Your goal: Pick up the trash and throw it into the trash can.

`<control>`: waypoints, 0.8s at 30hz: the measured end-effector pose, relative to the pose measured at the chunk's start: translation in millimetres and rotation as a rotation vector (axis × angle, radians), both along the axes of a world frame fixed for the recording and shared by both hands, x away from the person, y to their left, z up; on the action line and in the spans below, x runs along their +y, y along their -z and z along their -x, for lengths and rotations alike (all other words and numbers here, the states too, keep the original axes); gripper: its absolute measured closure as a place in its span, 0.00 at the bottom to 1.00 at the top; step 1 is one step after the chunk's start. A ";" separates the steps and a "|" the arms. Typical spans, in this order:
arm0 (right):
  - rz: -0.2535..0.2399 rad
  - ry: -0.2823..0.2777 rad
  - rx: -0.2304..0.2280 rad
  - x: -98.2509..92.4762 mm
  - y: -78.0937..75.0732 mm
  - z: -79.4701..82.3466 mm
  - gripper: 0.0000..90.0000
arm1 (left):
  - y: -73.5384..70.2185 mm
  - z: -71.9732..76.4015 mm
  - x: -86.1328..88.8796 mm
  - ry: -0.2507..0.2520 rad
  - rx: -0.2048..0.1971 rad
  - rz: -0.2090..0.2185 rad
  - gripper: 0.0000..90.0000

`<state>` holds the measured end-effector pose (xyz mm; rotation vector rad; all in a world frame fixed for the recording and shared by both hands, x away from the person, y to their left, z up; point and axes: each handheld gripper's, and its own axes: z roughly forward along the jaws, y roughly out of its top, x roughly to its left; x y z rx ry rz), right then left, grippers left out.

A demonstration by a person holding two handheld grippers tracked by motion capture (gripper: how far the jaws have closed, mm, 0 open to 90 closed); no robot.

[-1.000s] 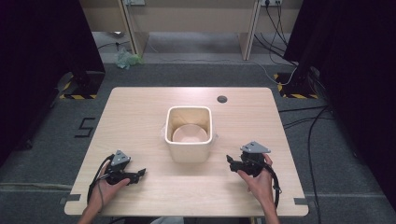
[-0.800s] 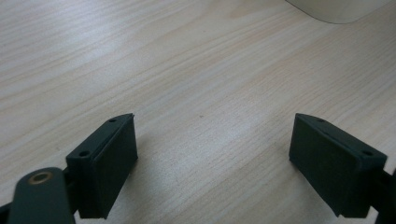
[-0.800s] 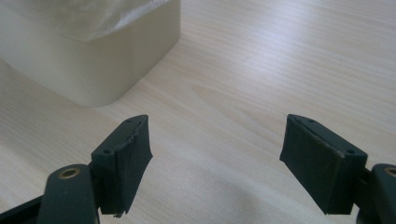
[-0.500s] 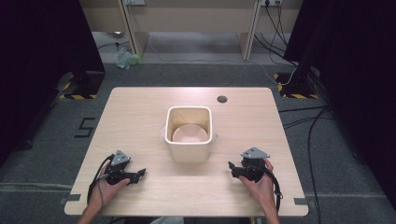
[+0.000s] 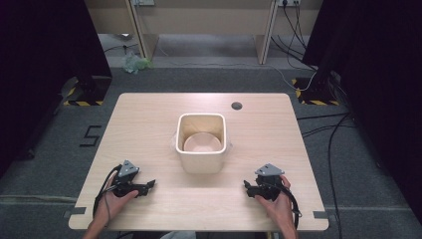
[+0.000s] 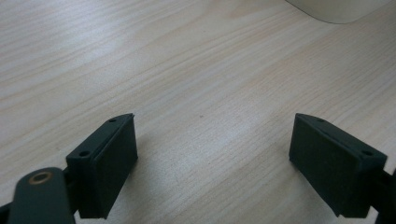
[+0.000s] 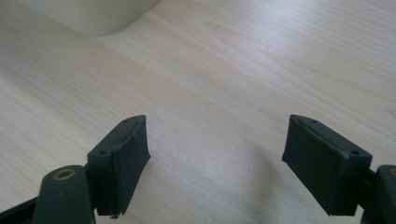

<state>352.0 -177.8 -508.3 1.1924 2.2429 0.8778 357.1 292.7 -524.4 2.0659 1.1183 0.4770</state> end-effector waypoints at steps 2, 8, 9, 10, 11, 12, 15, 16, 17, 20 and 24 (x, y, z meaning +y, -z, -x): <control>0.000 -0.006 0.006 -0.5 2.5 1.5 0.25 | 0.0 0.0 0.0 0.000 0.000 0.000 0.16; -0.029 0.002 0.007 -2.5 5.3 6.7 0.25 | 0.0 0.1 0.0 -0.001 0.000 -0.001 0.16; -0.029 0.001 0.007 -2.9 5.4 7.4 0.25 | 0.0 0.0 0.0 0.000 0.000 0.000 0.16; -0.030 0.003 0.007 -3.1 5.6 8.1 0.25 | 0.1 0.0 -0.1 0.000 -0.001 0.001 0.16; -0.033 0.002 0.004 -3.6 6.0 8.8 0.25 | 0.1 0.0 -0.1 0.000 -0.001 0.001 0.16; -0.041 0.004 0.004 -4.1 6.6 9.5 0.25 | 0.1 0.0 -0.1 -0.001 -0.001 0.001 0.16; -0.073 0.015 0.011 -6.3 8.7 11.7 0.24 | 0.0 0.0 0.0 0.000 0.000 0.000 0.16; -0.079 0.022 0.020 -6.8 8.6 13.0 0.24 | 0.0 0.0 0.0 0.000 0.000 0.000 0.16; -0.076 0.019 0.020 -7.7 8.5 13.9 0.24 | 0.0 0.0 0.0 0.000 0.000 0.000 0.16; -0.083 0.028 0.023 -7.9 8.7 18.1 0.24 | 0.0 0.1 0.0 0.000 0.000 0.000 0.16; -0.083 0.027 0.025 -8.6 8.7 22.1 0.23 | 0.0 0.1 -0.1 0.000 0.000 0.000 0.16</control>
